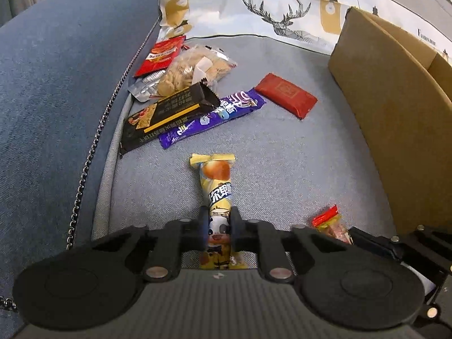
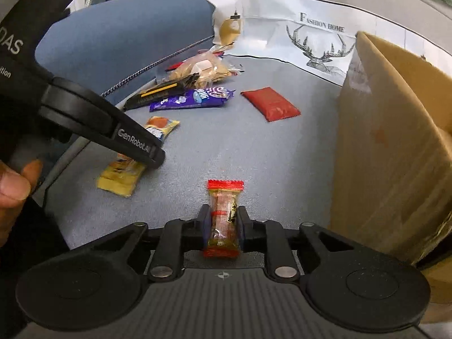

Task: Organize snacks

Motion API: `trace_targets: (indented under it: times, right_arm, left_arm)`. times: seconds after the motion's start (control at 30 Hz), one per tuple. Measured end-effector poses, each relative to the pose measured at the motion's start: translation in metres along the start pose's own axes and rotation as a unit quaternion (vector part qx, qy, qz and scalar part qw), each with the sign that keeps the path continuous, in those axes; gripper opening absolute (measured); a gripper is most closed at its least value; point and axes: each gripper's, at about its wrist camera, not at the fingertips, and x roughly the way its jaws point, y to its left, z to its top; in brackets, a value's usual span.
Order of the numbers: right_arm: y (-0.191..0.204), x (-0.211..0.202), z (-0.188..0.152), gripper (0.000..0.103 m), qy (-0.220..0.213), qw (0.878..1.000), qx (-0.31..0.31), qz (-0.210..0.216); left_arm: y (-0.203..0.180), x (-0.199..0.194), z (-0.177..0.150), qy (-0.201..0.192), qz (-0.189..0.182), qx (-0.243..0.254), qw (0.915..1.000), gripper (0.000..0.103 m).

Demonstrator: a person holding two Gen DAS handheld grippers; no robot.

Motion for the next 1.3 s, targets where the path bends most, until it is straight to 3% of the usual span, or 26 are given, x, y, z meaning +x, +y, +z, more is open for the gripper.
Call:
trace_targets:
  times: [0.2, 0.33, 0.5, 0.63, 0.87, 1.13, 1.3]
  right_arm:
    - [-0.007, -0.001, -0.001, 0.026, 0.012, 1.000, 0.016, 0.000]
    - [-0.004, -0.001, -0.002, 0.026, 0.011, 1.000, 0.004, -0.004]
    - [-0.004, -0.001, -0.002, 0.026, 0.010, 1.000, 0.003, -0.003]
    - [-0.004, -0.001, -0.002, 0.026, 0.011, 1.000, 0.001, -0.003]
    - [-0.004, -0.001, -0.003, 0.027, 0.011, 1.000, 0.000, -0.003]
    - [-0.003, 0.000, -0.004, 0.029, 0.010, 1.000, -0.004, -0.003]
    - [-0.003, 0.000, -0.004, 0.030, 0.009, 1.000, -0.005, -0.003]
  left_arm:
    - [0.007, -0.002, 0.001, 0.000, -0.007, -0.017, 0.9998, 0.016]
    - [0.007, -0.003, 0.001, -0.003, -0.004, -0.016, 0.9999, 0.043]
    - [0.007, -0.007, 0.000, -0.016, 0.001, -0.023, 0.9996, 0.053]
    - [0.017, -0.014, 0.001, -0.038, -0.002, -0.056, 0.9977, 0.059]
    - [0.037, -0.021, 0.002, -0.055, -0.025, -0.115, 0.9916, 0.059]
    - [0.012, -0.011, 0.003, -0.027, -0.012, -0.041, 0.9987, 0.060]
    - [0.008, -0.004, 0.001, -0.017, -0.004, -0.028, 0.9995, 0.060]
